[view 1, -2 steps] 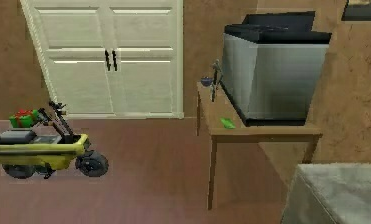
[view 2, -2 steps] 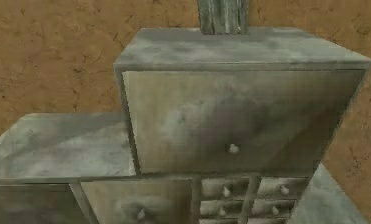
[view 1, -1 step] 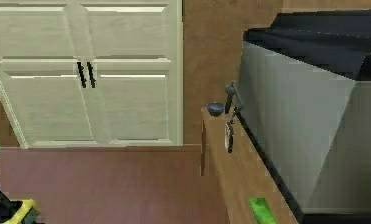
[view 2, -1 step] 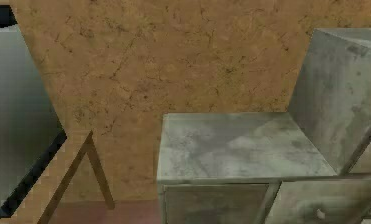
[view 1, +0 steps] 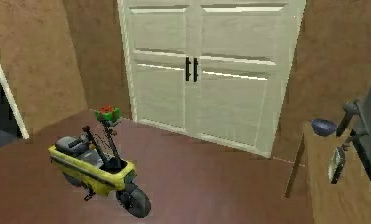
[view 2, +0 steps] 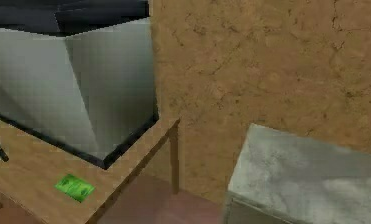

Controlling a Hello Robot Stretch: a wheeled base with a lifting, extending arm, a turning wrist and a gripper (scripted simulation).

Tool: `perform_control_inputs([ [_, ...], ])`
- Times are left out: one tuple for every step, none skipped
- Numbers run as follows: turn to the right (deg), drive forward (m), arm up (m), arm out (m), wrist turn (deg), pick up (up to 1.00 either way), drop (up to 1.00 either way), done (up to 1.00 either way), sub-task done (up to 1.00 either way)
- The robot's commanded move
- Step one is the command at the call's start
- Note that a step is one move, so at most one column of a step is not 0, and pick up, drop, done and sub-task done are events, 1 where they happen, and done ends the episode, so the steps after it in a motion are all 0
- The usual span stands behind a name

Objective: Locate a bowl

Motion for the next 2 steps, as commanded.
perform_control_inputs([
  [0.0, 0.75, 0.0, 0.0, 0.0, 0.0, 0.0, 0.0, 0.0],
  [45.0, 0.0, 0.0, 0.0, 0.0, 0.0, 0.0, 0.0, 0.0],
])
